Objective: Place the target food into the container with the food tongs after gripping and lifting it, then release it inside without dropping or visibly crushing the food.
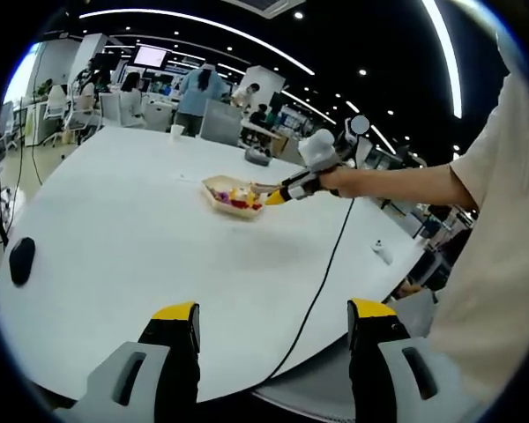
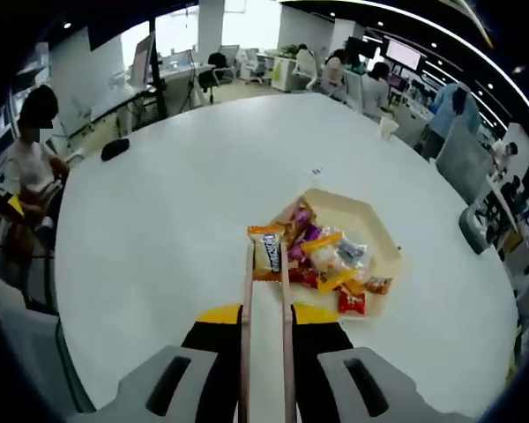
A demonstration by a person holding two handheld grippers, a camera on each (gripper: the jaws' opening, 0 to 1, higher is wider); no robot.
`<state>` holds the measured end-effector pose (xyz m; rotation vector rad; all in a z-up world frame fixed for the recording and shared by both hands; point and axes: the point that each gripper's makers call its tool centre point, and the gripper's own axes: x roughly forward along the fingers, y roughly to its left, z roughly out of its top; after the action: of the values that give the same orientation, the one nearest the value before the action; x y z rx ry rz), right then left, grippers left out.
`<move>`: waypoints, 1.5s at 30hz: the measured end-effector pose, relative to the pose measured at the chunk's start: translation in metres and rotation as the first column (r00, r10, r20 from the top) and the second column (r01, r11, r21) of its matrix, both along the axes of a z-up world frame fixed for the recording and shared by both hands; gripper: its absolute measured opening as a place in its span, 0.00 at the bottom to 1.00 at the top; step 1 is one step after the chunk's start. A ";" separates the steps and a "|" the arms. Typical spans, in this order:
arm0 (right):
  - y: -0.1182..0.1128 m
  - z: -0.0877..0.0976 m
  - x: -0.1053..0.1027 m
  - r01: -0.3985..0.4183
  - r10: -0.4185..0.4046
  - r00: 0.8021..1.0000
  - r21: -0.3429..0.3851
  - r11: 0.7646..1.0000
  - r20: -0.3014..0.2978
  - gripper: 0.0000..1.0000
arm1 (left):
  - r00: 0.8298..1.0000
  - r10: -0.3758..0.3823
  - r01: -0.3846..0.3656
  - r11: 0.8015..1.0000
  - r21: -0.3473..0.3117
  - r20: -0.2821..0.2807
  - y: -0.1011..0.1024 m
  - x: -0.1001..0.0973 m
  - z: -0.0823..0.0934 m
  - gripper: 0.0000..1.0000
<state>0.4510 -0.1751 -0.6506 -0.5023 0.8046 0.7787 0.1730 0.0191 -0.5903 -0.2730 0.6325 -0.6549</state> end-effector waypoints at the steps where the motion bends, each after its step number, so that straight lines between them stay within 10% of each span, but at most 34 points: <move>1: -0.001 0.002 0.003 0.003 -0.003 1.000 -0.001 1.000 0.006 0.19 | 1.000 -0.001 0.001 1.000 0.001 0.001 0.000 0.000 0.000 0.67; 45: -0.040 0.056 0.081 0.055 -0.051 0.992 -0.028 0.998 0.119 0.18 | 1.000 -0.004 0.004 1.000 -0.003 0.013 -0.001 0.007 0.004 0.67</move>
<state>0.5316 -0.2151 -0.5951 -0.5478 0.7187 0.6818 0.1798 0.0183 -0.5865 -0.2708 0.6201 -0.6610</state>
